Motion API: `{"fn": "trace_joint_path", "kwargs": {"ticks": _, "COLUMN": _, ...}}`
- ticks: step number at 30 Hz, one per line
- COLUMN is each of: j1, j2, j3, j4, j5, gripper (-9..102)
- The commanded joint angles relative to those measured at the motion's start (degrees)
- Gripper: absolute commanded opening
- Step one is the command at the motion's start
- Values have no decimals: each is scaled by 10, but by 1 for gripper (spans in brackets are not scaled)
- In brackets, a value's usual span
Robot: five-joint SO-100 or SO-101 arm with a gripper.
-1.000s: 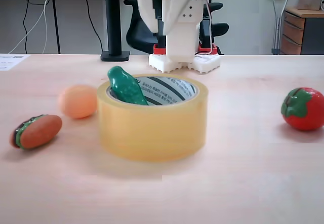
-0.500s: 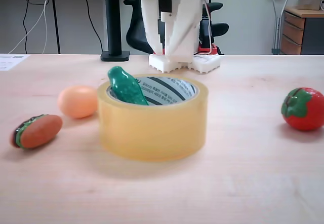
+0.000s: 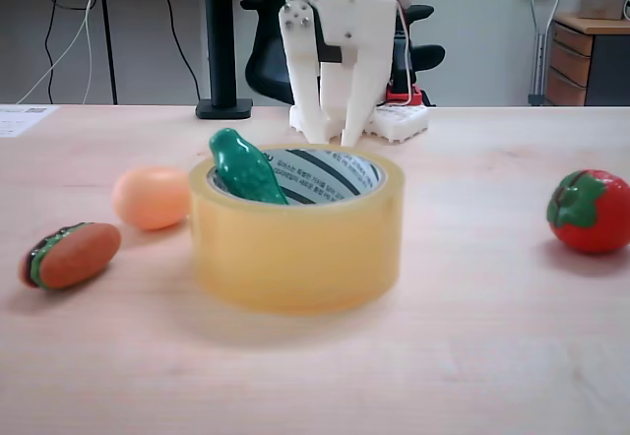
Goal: Grasp a cucumber and put it in the hole.
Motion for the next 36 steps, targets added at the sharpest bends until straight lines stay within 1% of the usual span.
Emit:
{"fn": "trace_joint_path", "kwargs": {"ticks": 1, "j1": -1, "j2": -23, "j3": -7, "j4": 20, "j5": 76, "gripper": 0}}
{"fn": "trace_joint_path", "kwargs": {"ticks": 8, "j1": -1, "j2": -73, "j3": -7, "j4": 41, "j5": 76, "gripper": 0}}
{"fn": "trace_joint_path", "kwargs": {"ticks": 36, "j1": -1, "j2": -64, "j3": -7, "j4": 39, "j5": 73, "gripper": 0}}
